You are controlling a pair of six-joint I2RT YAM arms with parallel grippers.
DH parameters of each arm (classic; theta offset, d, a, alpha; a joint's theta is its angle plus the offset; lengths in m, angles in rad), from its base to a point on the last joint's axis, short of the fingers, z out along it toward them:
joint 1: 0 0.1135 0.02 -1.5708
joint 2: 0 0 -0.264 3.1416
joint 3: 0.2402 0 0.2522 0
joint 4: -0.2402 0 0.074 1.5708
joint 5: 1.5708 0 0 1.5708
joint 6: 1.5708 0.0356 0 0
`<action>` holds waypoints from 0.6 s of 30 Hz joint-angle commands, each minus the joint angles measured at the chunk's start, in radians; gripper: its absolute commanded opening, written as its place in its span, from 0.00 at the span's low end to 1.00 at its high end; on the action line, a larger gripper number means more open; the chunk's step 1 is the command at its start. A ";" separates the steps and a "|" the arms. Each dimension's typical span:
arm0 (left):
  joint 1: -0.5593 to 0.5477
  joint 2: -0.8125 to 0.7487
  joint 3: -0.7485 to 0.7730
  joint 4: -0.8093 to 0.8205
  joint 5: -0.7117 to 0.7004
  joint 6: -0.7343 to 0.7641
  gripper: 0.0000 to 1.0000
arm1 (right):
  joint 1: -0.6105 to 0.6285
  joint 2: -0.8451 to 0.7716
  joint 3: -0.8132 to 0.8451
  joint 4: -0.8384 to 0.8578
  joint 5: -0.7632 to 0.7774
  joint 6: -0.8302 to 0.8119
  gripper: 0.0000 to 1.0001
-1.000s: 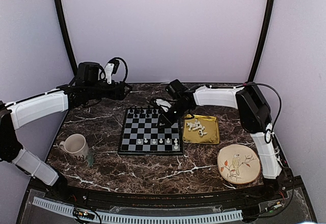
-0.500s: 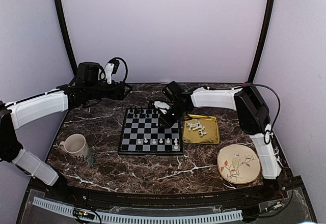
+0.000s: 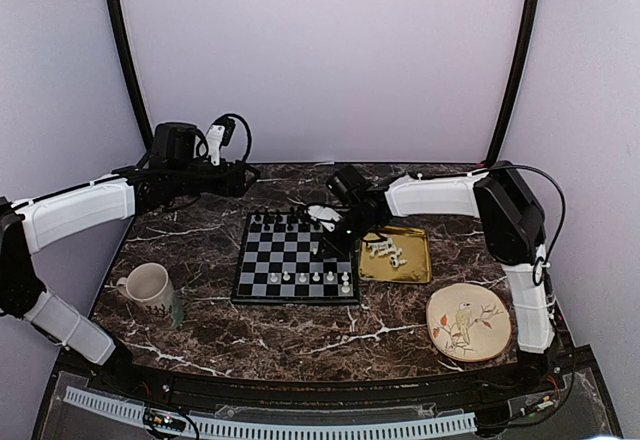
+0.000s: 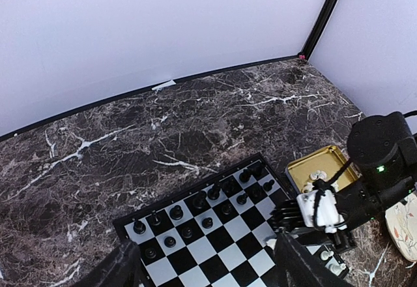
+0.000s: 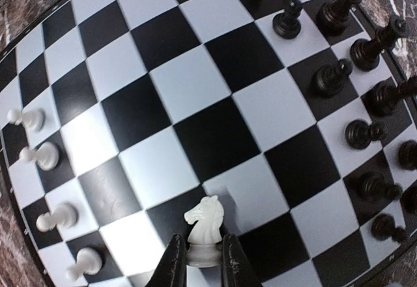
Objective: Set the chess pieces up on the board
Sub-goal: Pick up the knight from the chessboard, then pass from the right arm to the left
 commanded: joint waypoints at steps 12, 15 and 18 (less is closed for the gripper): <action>-0.011 0.150 -0.090 0.442 0.431 -0.582 0.65 | -0.086 -0.385 -0.258 0.235 -0.308 0.014 0.08; -0.033 0.196 -0.104 0.543 0.465 -0.707 0.61 | -0.087 -0.392 -0.266 0.247 -0.319 0.021 0.09; -0.066 0.237 -0.094 0.586 0.485 -0.759 0.57 | -0.088 -0.392 -0.272 0.249 -0.318 0.025 0.09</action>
